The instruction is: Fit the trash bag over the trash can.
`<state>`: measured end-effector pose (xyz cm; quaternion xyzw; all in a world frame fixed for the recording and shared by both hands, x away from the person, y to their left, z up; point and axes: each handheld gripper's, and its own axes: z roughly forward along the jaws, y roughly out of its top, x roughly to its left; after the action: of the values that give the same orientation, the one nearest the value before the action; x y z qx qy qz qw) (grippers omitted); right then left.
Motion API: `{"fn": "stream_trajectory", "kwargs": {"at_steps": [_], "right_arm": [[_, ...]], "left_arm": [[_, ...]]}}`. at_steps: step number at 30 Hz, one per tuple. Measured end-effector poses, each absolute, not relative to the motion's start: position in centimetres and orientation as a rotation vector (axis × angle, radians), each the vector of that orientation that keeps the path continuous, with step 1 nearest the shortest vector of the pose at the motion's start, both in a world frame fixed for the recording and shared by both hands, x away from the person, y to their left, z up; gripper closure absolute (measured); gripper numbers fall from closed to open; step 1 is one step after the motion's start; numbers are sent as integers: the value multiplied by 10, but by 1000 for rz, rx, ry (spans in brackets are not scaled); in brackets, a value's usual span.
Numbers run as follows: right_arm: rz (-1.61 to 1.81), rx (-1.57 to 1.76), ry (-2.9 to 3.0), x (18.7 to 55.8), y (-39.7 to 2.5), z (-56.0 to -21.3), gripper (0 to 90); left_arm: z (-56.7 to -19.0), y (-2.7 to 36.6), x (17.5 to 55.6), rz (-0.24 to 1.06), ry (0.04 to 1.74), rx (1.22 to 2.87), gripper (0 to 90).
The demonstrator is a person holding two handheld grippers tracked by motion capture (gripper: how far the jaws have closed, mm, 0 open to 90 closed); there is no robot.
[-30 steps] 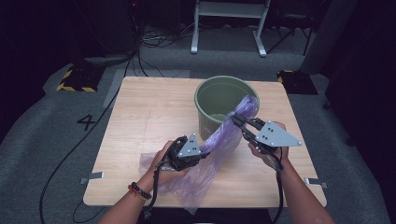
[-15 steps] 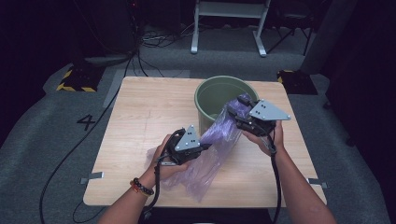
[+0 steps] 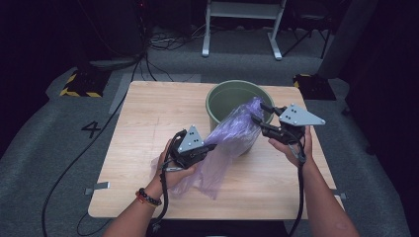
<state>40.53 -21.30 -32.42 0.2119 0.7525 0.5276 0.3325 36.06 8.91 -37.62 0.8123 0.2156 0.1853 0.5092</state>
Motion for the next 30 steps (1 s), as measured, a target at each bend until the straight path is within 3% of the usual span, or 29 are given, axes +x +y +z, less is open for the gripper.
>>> {"fn": "stream_trajectory", "kwargs": {"at_steps": [2,3,8,11,21,25,30], "right_arm": [[1360,566,1998,412,-211,-326,680],[1325,570,2030,419,-205,-328,760],[1241,620,2095,433,-191,-330,776],[1206,691,2105,444,-186,-329,695],[1059,746,2166,459,-171,-328,580],[1082,764,2142,458,-173,-327,410],[1203,709,2134,448,-177,-319,311]], "left_arm": [[-376,89,361,443,516,1958,893],[-376,88,360,448,511,1960,893],[-375,80,362,445,475,1977,890],[-375,77,363,447,470,1991,888],[-362,68,368,472,463,2016,846],[-357,61,371,488,484,2025,872],[-358,58,374,494,522,2011,890]]}}
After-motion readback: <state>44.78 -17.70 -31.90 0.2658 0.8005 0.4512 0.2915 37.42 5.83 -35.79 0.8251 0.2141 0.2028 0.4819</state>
